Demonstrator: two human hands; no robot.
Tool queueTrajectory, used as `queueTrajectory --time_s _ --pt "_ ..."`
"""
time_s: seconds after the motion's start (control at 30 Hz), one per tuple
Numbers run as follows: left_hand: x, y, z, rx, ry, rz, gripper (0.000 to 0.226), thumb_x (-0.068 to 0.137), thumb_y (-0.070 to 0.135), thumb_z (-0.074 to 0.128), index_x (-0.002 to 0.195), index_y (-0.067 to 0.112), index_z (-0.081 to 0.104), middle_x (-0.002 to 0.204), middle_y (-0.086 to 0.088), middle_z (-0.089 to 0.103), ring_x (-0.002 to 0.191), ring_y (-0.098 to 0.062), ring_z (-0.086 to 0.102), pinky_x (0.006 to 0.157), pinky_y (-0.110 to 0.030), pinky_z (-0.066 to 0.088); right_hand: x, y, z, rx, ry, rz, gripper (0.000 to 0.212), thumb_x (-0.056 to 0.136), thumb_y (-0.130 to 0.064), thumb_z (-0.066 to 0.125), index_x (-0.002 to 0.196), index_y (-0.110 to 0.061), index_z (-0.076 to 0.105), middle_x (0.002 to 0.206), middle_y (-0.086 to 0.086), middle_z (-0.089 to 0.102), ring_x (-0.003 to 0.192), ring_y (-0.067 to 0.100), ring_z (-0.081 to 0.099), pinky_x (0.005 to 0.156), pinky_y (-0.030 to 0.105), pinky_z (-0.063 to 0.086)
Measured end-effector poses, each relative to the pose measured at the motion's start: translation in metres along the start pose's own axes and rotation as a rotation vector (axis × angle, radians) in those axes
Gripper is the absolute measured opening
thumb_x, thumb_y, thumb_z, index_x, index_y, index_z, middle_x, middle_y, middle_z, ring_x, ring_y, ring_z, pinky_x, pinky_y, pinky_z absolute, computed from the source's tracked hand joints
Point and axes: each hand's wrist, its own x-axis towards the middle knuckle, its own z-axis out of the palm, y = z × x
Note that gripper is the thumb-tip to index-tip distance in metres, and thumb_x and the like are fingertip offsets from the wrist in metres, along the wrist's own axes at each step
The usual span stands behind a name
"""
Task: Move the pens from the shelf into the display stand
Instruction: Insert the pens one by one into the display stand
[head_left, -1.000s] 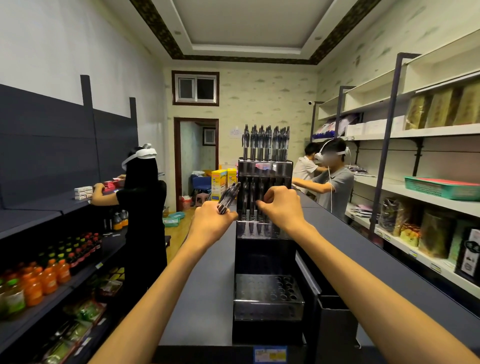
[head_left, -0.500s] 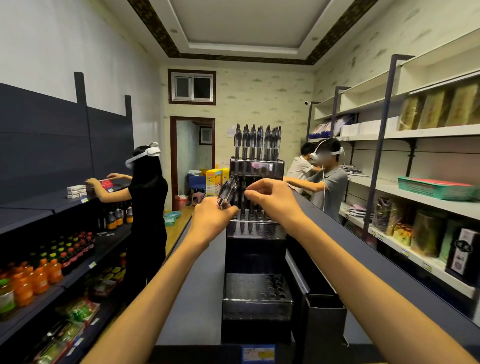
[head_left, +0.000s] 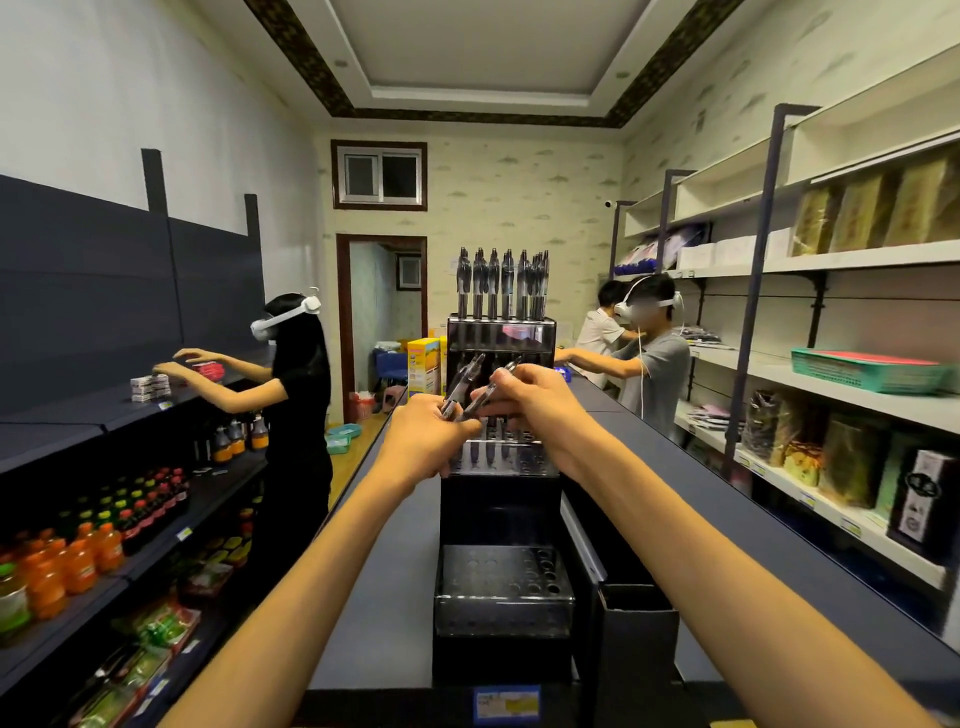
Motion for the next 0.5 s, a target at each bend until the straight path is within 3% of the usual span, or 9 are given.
queueTrajectory --time_s 0.17,0.3,0.4,0.5 --pt "-0.005 -0.008 -0.01 0.061 0.062 -0.049 0.041 0.079 0.026 0.071 0.052 0.02 0.041 0.037 0.012 0.04 0.037 -0.007 0.034 0.046 -0.025 0.03 0.015 -0.008 -0.016 0.187 0.159 -0.05 0.013 0.109 -0.017 0.042 0.101 -0.009 0.048 0.095 0.01 0.074 0.073 0.014 0.073 0.065 0.028 0.062" --pt "-0.007 -0.009 -0.017 0.057 0.103 -0.032 0.043 0.082 0.022 0.067 0.049 0.022 0.04 0.044 0.011 0.04 0.047 -0.01 0.036 0.05 -0.026 0.028 0.024 -0.006 -0.028 -0.093 0.252 -0.184 0.009 0.108 -0.012 0.043 0.114 -0.009 0.049 0.105 0.019 0.07 0.091 0.026 0.071 0.07 0.04 0.063" --pt "-0.009 -0.006 -0.019 0.08 0.129 0.005 0.045 0.082 0.02 0.066 0.047 0.022 0.037 0.042 0.012 0.035 0.049 -0.013 0.035 0.053 -0.028 0.029 0.026 -0.002 -0.03 -0.377 0.321 -0.294 0.013 0.106 -0.013 0.049 0.115 -0.003 0.051 0.102 0.015 0.071 0.088 0.033 0.07 0.078 0.053 0.06" --pt "-0.008 -0.005 -0.02 0.083 0.132 0.019 0.045 0.083 0.019 0.066 0.049 0.022 0.037 0.044 0.01 0.036 0.05 -0.013 0.035 0.053 -0.029 0.03 0.026 0.0 -0.029 -0.481 0.345 -0.351 0.017 0.104 -0.011 0.054 0.117 -0.001 0.056 0.1 0.015 0.07 0.087 0.034 0.069 0.08 0.055 0.058"
